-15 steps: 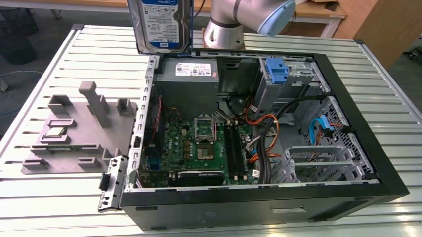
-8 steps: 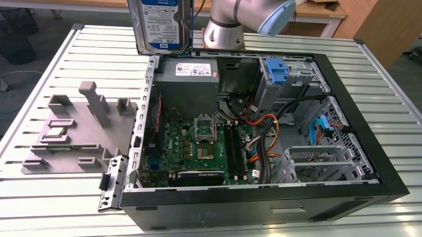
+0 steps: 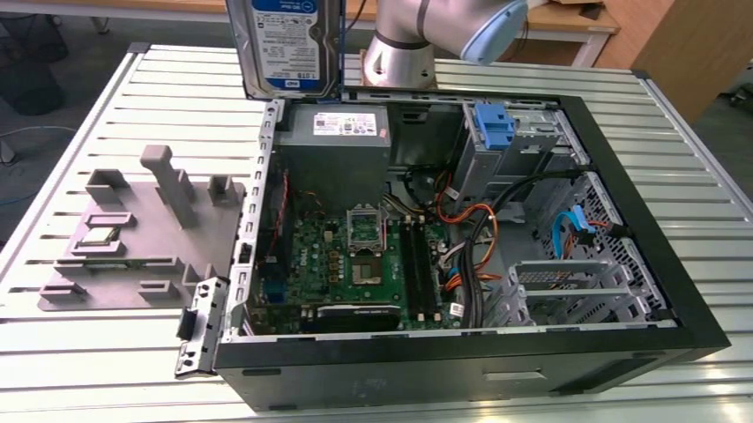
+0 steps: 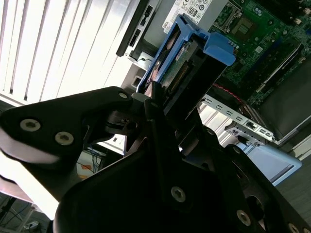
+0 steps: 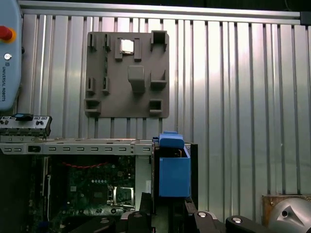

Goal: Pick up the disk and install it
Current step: 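Pick up the disk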

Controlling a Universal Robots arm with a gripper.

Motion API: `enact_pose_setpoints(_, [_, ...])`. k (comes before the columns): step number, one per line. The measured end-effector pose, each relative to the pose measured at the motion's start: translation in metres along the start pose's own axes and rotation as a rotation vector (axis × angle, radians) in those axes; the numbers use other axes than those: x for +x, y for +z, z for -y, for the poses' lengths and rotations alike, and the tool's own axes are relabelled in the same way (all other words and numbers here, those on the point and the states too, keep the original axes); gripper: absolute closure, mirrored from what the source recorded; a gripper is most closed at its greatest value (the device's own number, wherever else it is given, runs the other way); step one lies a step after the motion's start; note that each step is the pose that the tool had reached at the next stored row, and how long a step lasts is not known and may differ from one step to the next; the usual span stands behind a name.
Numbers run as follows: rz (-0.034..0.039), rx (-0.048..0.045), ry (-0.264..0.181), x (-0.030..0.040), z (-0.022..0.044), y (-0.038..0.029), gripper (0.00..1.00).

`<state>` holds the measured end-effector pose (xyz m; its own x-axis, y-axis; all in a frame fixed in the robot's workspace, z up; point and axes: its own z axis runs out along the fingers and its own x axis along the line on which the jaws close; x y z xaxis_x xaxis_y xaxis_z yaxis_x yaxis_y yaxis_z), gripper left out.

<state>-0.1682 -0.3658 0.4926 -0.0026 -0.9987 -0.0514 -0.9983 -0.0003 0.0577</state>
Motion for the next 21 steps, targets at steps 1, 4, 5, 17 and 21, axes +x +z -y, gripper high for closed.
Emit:
enact_pose_setpoints(1, [-0.0001,-0.0001,0.0,0.0001,0.0,0.0,0.65])
enact_pose_setpoints(4, [-0.0002,-0.0002,0.0,0.0004,0.0002,0.0002,0.65])
enact_pose_setpoints(5, [-0.0001,-0.0001,0.0,0.0004,0.0004,0.0003,0.65])
enact_pose_setpoints(17, [-0.0002,-0.0002,0.0,0.0009,0.0038,0.0033,0.65])
enact_pose_setpoints(21, [-0.0002,-0.0001,0.0,0.0011,0.0087,0.0038,0.65])
